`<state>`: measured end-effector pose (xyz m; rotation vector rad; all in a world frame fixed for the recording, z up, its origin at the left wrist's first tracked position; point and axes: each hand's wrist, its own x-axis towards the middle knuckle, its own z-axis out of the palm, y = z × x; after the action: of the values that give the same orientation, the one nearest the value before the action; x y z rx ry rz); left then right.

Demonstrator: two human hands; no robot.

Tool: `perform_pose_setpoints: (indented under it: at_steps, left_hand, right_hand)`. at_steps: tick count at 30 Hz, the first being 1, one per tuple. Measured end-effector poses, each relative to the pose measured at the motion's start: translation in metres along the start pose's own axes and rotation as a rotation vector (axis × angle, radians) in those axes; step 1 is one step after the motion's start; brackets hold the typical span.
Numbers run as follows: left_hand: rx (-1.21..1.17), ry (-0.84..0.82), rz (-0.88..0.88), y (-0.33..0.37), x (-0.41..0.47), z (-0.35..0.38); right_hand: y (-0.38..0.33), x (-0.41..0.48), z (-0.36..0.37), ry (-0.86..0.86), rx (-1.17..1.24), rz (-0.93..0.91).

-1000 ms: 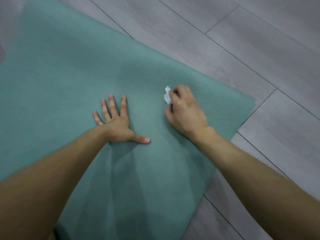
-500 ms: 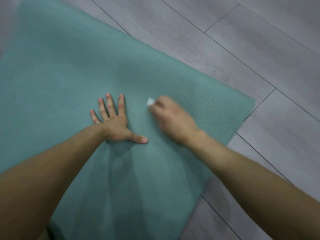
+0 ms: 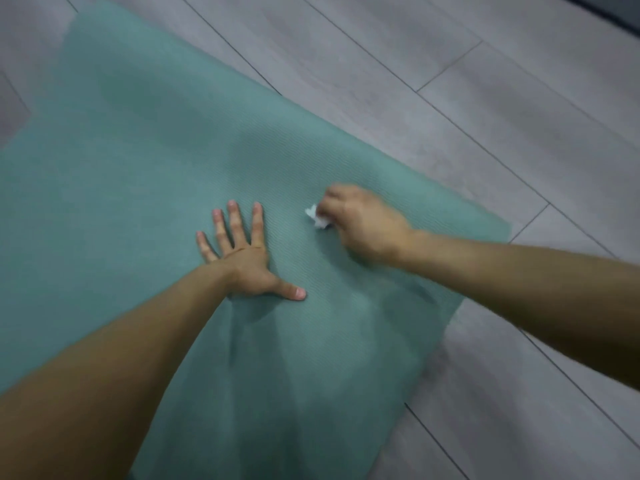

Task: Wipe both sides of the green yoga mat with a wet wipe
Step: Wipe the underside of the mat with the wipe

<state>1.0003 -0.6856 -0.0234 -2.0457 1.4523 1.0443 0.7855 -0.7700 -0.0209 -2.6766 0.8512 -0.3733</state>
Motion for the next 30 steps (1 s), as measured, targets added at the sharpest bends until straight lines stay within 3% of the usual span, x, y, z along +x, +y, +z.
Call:
perform_pose_setpoints:
  at_steps: [3,5,7,9,10,12,14,16,19,21,25,30]
  left_hand:
    - [0.011,0.021,-0.005,-0.001,0.002,0.004]
    - [0.001,0.011,-0.012,0.001,0.004,0.003]
    - [-0.003,-0.006,-0.015,-0.001,0.004,0.001]
    - [0.007,-0.024,-0.019,0.0,0.003,-0.001]
    - [0.005,-0.03,-0.023,0.001,0.003,-0.001]
    - [0.002,-0.022,-0.023,0.001,0.001,-0.001]
    - [-0.001,0.002,-0.025,0.001,0.0,0.001]
    - [0.005,0.025,-0.016,0.001,0.001,0.003]
    - [-0.007,0.022,-0.012,-0.001,0.003,0.003]
    - [-0.001,0.014,-0.008,-0.002,0.005,0.004]
    - [0.017,0.01,-0.008,-0.001,0.007,0.004]
    - [-0.02,0.088,0.041,-0.005,0.006,0.012]
  right_hand:
    - [-0.037,-0.016,0.032,-0.14,-0.018,-0.362]
    - [-0.002,0.001,0.011,0.007,-0.099,-0.227]
    - [0.048,0.02,-0.03,0.208,-0.167,0.123]
    - [0.073,0.025,-0.053,0.291,-0.143,0.399]
    - [0.068,0.025,-0.046,0.294,-0.128,0.437]
    - [0.027,0.02,-0.011,0.194,-0.043,0.222]
    - [-0.025,0.005,0.027,-0.04,0.017,-0.051]
    - [-0.029,0.005,0.029,-0.057,-0.057,-0.216]
    - [0.029,0.031,-0.006,0.143,-0.103,0.156]
    - [0.059,0.039,-0.021,0.217,-0.131,0.285]
    - [0.023,0.031,0.018,0.192,-0.112,0.152]
    - [0.004,0.014,0.031,0.283,-0.189,0.267]
